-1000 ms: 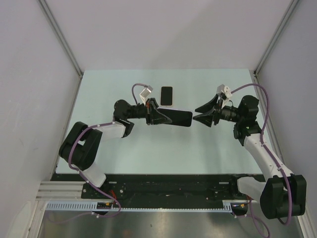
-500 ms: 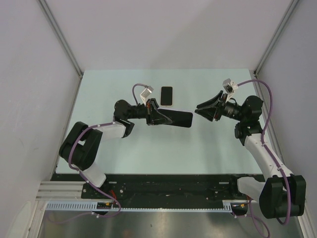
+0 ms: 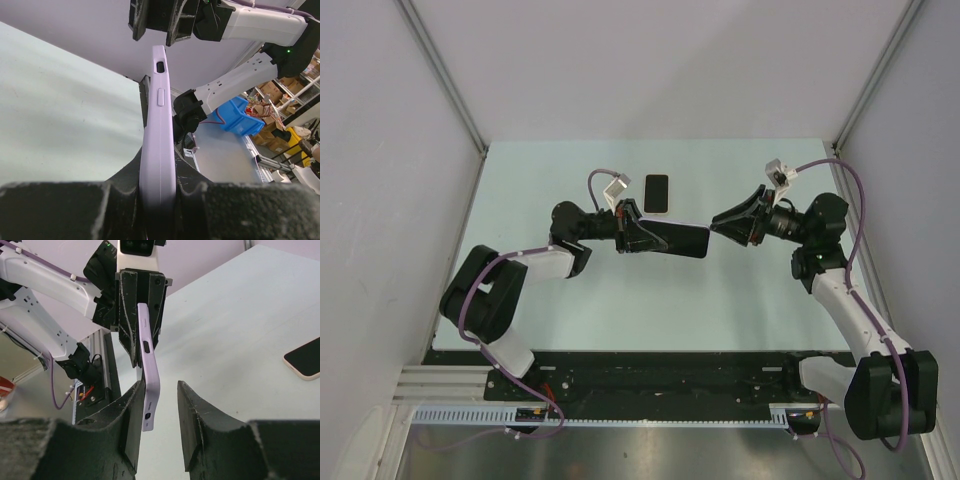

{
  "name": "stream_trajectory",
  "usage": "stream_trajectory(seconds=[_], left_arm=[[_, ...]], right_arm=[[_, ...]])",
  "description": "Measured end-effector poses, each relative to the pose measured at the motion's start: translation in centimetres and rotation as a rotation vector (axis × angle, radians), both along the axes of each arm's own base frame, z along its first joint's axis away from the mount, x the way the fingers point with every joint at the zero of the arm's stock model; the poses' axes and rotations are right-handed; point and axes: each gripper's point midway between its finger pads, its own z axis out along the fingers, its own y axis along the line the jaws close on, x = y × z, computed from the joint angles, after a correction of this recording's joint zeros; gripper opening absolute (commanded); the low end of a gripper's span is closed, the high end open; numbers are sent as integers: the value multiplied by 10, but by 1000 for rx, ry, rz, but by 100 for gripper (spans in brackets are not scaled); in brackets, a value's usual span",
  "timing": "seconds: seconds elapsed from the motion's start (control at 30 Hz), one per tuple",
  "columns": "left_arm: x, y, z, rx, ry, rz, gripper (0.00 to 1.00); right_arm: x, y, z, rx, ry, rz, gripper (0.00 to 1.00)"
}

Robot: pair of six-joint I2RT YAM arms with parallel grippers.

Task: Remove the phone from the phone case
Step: Remove the phone case from the phone.

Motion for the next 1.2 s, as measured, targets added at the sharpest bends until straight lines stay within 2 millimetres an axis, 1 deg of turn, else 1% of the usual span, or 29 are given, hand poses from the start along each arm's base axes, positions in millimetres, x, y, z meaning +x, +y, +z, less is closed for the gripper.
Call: stream_trajectory(seconds=[0.27, 0.5, 0.83, 1.07, 1.2], left_arm=[[0, 0, 0, 0, 0, -1, 0], [0, 0, 0, 0, 0, -2, 0], [1, -1, -2, 7, 10, 4, 0], [1, -1, -4, 8, 16, 9, 0], [-4, -2, -4, 10, 2, -13, 0]], right_arm=[[-3, 4, -4, -4, 14, 29, 31], [-3, 5, -5, -7, 10, 32, 29], [3, 4, -11, -12, 23, 27, 31], [8, -1, -12, -1, 54, 8, 31], [15, -5, -14, 2, 64, -19, 31]])
